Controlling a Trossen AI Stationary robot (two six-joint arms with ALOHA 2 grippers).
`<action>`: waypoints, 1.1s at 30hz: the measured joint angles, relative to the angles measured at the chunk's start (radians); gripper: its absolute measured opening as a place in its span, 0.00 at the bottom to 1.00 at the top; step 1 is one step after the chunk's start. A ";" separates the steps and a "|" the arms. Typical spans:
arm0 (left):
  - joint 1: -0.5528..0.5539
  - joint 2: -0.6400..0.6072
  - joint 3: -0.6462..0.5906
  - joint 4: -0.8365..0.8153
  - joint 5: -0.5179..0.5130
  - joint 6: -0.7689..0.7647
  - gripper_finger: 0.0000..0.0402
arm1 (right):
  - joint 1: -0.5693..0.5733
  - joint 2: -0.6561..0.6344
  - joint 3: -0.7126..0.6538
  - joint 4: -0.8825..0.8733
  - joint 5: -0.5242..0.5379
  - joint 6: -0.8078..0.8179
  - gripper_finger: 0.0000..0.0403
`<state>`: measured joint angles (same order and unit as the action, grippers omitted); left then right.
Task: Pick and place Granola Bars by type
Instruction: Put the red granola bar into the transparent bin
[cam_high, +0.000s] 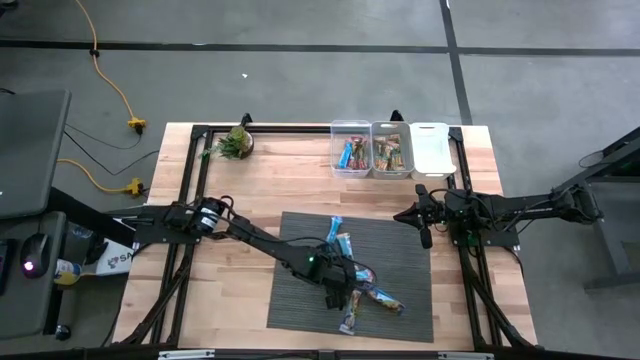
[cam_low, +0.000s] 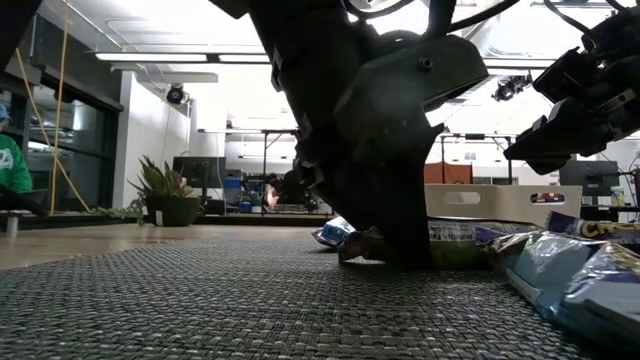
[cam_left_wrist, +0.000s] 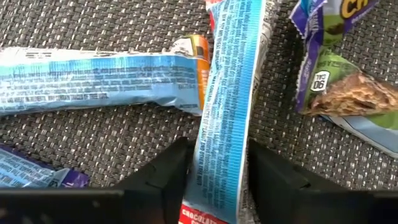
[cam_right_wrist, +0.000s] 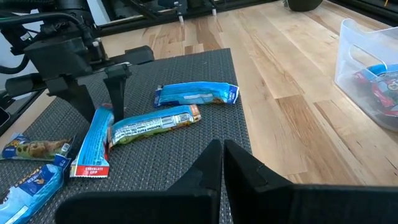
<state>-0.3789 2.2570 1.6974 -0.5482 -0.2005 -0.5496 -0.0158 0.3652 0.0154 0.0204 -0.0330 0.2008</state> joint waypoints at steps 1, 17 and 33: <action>0.001 0.000 0.000 0.002 0.002 -0.005 0.34 | 0.000 0.000 0.000 0.000 0.000 0.000 0.00; 0.006 0.010 0.172 -0.223 0.008 0.026 0.26 | 0.000 0.000 0.000 0.000 0.000 0.000 0.00; 0.080 0.007 0.654 -0.255 0.104 0.209 0.26 | 0.000 0.000 0.000 0.000 0.000 0.000 0.00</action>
<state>-0.2989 2.2640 2.3512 -0.8028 -0.0968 -0.3410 -0.0158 0.3653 0.0154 0.0200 -0.0330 0.2008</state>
